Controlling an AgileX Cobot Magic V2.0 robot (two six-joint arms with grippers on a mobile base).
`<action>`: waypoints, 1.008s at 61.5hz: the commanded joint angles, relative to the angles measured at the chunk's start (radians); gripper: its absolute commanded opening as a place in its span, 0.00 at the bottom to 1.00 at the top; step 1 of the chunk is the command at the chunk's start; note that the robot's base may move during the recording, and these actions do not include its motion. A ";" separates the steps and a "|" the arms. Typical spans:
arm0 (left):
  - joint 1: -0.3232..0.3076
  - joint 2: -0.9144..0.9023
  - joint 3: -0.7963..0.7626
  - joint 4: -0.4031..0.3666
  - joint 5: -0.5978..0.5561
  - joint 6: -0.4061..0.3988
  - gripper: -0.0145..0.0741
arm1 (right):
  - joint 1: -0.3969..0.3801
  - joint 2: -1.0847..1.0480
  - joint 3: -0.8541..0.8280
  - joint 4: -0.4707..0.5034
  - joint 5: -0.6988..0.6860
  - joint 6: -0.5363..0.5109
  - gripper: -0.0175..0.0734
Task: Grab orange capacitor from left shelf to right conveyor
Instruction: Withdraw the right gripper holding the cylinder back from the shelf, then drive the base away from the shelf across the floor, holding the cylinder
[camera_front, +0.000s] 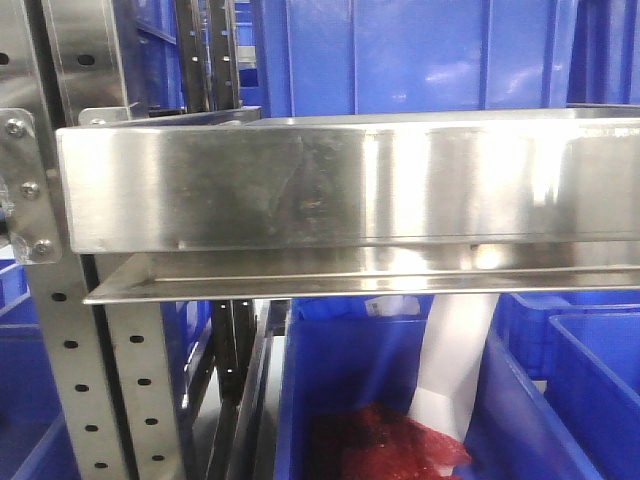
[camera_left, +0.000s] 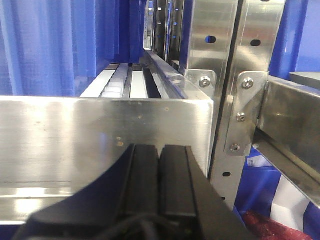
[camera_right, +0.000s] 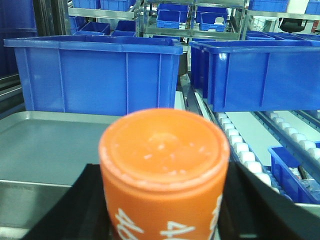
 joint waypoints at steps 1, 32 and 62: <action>-0.005 -0.011 -0.003 -0.002 -0.090 -0.002 0.02 | -0.007 0.013 -0.025 -0.012 -0.090 -0.010 0.27; -0.008 -0.011 -0.003 -0.002 -0.090 -0.002 0.02 | -0.006 0.015 -0.025 -0.012 -0.090 -0.010 0.27; -0.008 -0.011 -0.003 -0.002 -0.090 -0.002 0.02 | -0.006 0.015 -0.025 -0.012 -0.090 -0.010 0.27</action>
